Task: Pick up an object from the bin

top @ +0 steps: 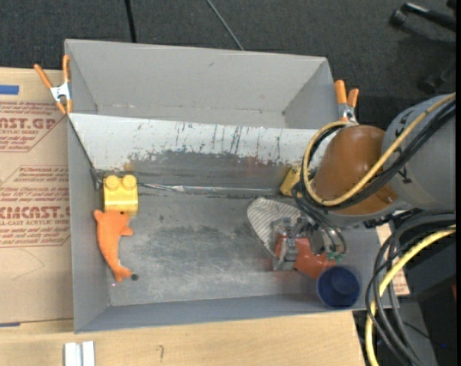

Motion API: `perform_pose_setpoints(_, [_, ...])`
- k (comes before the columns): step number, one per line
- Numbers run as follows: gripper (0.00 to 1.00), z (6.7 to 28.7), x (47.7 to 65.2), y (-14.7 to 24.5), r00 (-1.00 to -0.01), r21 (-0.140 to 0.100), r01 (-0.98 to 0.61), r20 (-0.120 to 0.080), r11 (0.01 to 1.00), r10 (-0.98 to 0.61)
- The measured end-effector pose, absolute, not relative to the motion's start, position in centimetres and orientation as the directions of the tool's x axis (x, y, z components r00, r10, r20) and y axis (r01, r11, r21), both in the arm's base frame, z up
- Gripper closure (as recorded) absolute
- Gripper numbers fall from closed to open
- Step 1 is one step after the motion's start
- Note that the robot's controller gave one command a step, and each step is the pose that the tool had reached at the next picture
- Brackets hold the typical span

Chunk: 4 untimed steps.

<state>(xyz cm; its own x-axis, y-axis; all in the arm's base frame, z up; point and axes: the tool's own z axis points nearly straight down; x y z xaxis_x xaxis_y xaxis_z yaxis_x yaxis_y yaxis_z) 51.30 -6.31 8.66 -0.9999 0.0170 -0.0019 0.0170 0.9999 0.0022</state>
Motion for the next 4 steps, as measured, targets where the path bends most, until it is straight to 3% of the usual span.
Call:
perform_pose_setpoints(1, [1.00,8.0,51.2,-8.1,-1.000,-0.001,0.022,-0.002,1.000,0.022])
perform_pose_setpoints(2, [1.00,16.5,52.2,-6.8,-1.000,0.001,0.012,-0.001,1.000,0.012])
perform_pose_setpoints(3, [1.00,16.5,52.2,-6.8,-1.000,0.001,0.012,-0.001,1.000,0.012])
perform_pose_setpoints(4, [1.00,21.5,51.8,-6.3,-1.000,0.001,0.002,0.005,1.000,0.002])
